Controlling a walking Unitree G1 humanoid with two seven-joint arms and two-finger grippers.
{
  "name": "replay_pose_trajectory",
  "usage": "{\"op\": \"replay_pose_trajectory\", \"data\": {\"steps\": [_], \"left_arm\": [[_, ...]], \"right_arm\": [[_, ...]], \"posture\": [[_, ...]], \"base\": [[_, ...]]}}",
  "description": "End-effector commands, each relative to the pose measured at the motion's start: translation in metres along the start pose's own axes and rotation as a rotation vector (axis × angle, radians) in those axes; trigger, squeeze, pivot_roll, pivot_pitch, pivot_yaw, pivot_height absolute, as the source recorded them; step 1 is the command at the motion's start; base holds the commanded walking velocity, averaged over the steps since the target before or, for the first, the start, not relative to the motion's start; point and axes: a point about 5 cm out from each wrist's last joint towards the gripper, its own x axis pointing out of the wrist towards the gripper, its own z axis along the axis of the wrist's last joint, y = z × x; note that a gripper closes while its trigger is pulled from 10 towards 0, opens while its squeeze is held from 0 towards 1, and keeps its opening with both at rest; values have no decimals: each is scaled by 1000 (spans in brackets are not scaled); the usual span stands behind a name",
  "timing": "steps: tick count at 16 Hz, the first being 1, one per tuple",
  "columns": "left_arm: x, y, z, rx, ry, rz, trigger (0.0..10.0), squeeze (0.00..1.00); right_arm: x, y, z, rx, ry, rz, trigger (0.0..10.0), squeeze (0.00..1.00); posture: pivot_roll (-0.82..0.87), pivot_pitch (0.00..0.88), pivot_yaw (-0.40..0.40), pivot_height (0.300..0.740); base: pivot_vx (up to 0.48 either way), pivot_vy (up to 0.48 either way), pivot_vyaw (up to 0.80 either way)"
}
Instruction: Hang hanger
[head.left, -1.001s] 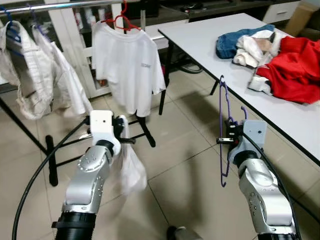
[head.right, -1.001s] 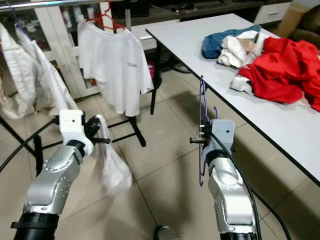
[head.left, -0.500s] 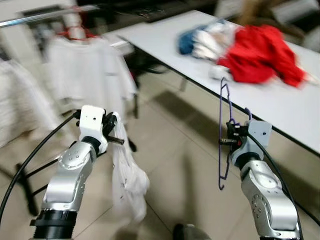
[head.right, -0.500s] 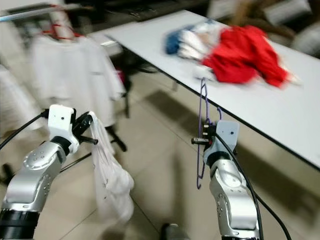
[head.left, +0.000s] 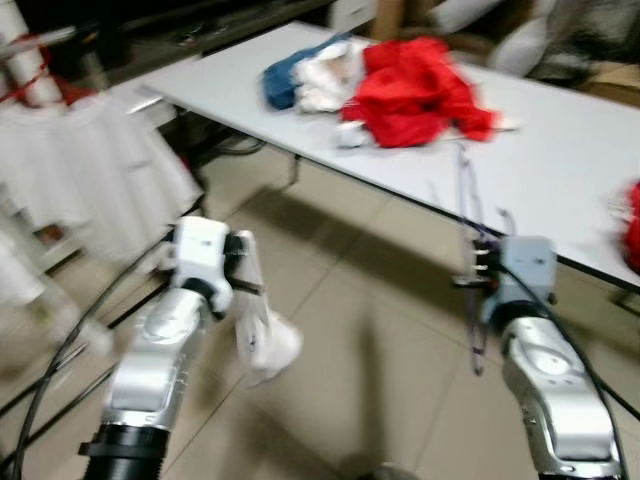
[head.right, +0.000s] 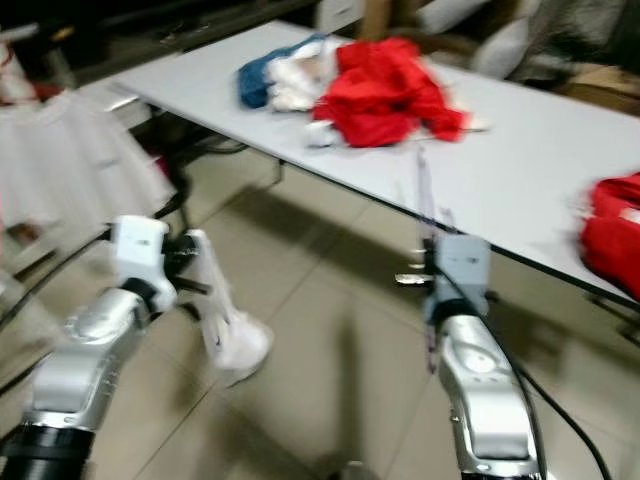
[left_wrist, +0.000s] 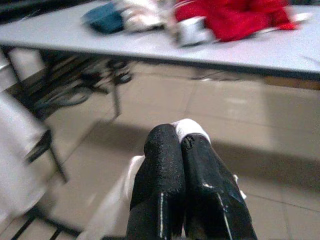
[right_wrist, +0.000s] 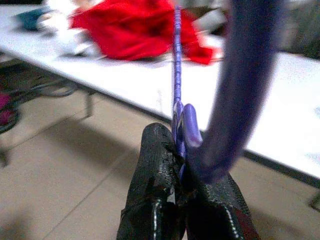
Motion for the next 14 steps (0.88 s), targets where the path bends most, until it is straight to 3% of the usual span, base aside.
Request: {"op": "replay_pose_trajectory", "data": {"steps": [1,6,10,12,14], "left_arm": [[1,4,10,24,-50,21,10000,0],[2,3,9,18,-27,44,10000,0],[3,3,16,24,-77,44,10000,0],[4,1,19,15,-95,26,10000,0],[5,-1,24,8,-128,9,10000,0]], "right_arm": [[-2,2,5,13,-15,-1,10000,0],[-1,0,7,32,-19,-24,10000,0],[0,4,9,57,-18,-7,10000,0],[2,3,10,-5,-33,-20,10000,0],[2,2,10,-10,-33,-27,10000,0]], "posture": [[-124,0,16,740],[-122,0,5,740],[-122,0,0,740],[-124,0,0,740],[-126,0,0,740]], "base": [[0,0,-800],[0,0,-800],[0,0,-800],[0,0,-800],[0,0,-800]]}}
